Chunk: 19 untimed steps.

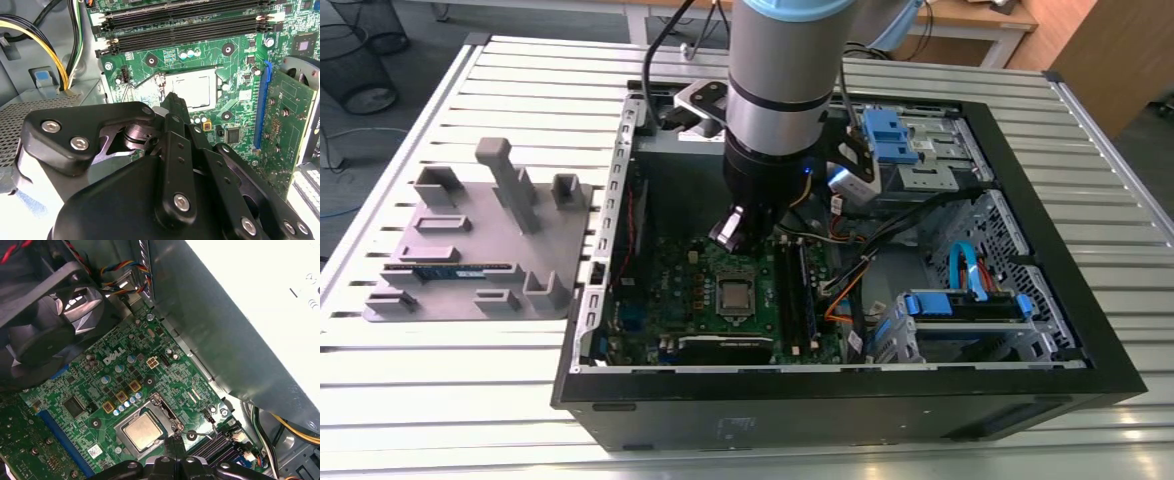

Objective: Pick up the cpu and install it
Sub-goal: 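Close the cpu cover, then install the first cpu locking lever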

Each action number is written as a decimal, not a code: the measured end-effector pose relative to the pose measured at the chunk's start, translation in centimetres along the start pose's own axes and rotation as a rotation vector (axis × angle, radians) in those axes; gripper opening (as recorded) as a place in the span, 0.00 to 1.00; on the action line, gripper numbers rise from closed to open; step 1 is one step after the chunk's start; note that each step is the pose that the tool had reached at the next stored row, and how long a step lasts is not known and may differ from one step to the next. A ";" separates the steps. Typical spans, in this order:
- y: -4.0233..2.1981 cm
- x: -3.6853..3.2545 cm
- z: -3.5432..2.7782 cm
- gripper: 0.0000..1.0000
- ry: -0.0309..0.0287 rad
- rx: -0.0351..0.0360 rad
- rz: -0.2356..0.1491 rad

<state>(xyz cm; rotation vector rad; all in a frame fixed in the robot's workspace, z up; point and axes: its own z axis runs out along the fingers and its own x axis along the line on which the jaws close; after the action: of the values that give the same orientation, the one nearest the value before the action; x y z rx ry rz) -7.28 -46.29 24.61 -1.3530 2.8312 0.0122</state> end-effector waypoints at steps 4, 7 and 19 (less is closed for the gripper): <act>-0.10 0.47 0.00 0.11 -0.0005 0.0007 -0.003; -0.06 1.07 0.03 0.11 -0.0016 0.0019 -0.004; 0.09 1.68 0.08 0.11 -0.0026 0.0033 -0.008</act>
<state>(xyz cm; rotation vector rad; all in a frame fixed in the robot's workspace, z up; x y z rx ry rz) -8.41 -47.54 24.52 -1.3621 2.8225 0.0092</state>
